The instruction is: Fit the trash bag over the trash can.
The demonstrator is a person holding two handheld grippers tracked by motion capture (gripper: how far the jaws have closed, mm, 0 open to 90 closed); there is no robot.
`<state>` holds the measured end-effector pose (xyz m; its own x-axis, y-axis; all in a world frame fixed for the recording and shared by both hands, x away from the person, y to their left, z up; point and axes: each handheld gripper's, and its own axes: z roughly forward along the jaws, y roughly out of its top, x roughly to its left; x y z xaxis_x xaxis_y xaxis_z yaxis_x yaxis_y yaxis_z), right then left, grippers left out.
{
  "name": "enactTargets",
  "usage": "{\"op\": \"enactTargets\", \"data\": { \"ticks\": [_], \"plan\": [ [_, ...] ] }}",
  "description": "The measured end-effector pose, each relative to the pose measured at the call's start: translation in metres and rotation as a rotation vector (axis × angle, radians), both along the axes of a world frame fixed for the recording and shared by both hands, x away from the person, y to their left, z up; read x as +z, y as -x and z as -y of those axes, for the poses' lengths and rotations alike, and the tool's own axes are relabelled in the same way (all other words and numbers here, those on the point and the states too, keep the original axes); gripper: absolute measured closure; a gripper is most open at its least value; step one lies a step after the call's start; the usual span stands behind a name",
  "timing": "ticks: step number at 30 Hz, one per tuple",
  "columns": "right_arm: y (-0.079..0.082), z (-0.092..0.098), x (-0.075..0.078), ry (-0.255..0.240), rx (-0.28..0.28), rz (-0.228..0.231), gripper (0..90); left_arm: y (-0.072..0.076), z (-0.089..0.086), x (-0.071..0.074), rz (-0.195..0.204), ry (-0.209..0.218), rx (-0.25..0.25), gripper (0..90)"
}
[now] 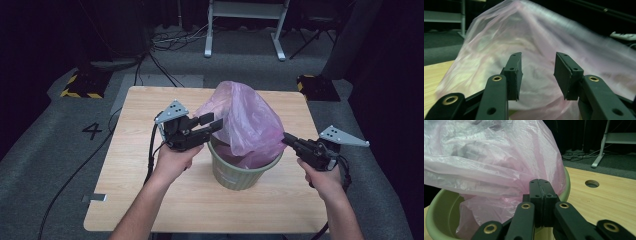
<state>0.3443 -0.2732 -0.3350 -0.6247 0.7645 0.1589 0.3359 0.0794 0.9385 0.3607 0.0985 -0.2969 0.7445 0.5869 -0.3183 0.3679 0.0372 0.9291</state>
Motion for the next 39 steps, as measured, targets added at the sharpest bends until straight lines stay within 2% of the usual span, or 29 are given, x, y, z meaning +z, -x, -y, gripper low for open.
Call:
{"op": "enactTargets", "data": {
  "ticks": [6, 9, 11, 12, 13, 15, 17, 19, 21, 24, 28, 31, 33, 35, 39],
  "plan": [
    [-0.001, 0.002, -0.002, -0.006, -0.001, 0.000, 89.5, -0.009, 0.013, -0.001, -0.031, -0.012, -0.044, 57.6],
    [0.000, 0.003, -0.004, -0.006, 0.001, -0.002, 89.5, -0.011, 0.017, -0.001, -0.056, 0.009, -0.069, 57.5],
    [0.000, 0.003, -0.005, -0.005, 0.002, -0.005, 89.5, -0.011, 0.018, 0.000, -0.058, 0.022, -0.066, 57.5],
    [0.000, 0.002, -0.005, -0.005, 0.001, -0.006, 89.4, -0.012, 0.019, 0.001, -0.060, 0.012, -0.050, 57.7],
    [0.000, 0.002, -0.005, -0.005, 0.001, -0.005, 89.5, -0.012, 0.019, 0.002, -0.058, -0.010, -0.032, 57.9],
    [0.000, 0.001, -0.005, -0.001, -0.001, 0.000, 89.4, -0.011, 0.021, 0.005, -0.019, -0.050, -0.030, 58.7],
    [0.000, 0.001, -0.006, -0.002, 0.002, 0.004, 89.5, -0.011, 0.022, 0.007, 0.027, -0.067, -0.082, 59.5],
    [0.001, 0.001, -0.006, -0.006, 0.015, 0.004, 89.4, -0.014, 0.021, 0.009, 0.035, -0.055, -0.145, 60.2],
    [0.000, 0.003, -0.007, -0.017, 0.031, 0.003, 89.2, -0.016, 0.020, 0.010, 0.039, -0.061, -0.169, 60.7],
    [-0.001, 0.006, -0.008, -0.028, 0.053, 0.007, 88.9, -0.022, 0.018, 0.012, 0.002, -0.030, -0.231, 60.1],
    [-0.003, 0.011, -0.010, -0.049, 0.082, 0.004, 88.7, -0.028, 0.015, 0.013, -0.014, -0.022, -0.288, 60.1],
    [-0.004, 0.013, -0.011, -0.063, 0.090, -0.002, 88.7, -0.032, 0.010, 0.014, -0.030, 0.004, -0.304, 60.0],
    [-0.004, 0.015, -0.012, -0.065, 0.088, -0.005, 88.7, -0.033, 0.008, 0.014, -0.042, 0.002, -0.298, 60.0],
    [-0.004, 0.015, -0.012, -0.067, 0.090, -0.004, 88.6, -0.035, 0.008, 0.013, -0.063, 0.008, -0.314, 59.7],
    [-0.003, 0.014, -0.012, -0.065, 0.092, -0.001, 88.4, -0.035, 0.015, 0.010, -0.068, -0.040, -0.300, 60.9]
  ]
}}
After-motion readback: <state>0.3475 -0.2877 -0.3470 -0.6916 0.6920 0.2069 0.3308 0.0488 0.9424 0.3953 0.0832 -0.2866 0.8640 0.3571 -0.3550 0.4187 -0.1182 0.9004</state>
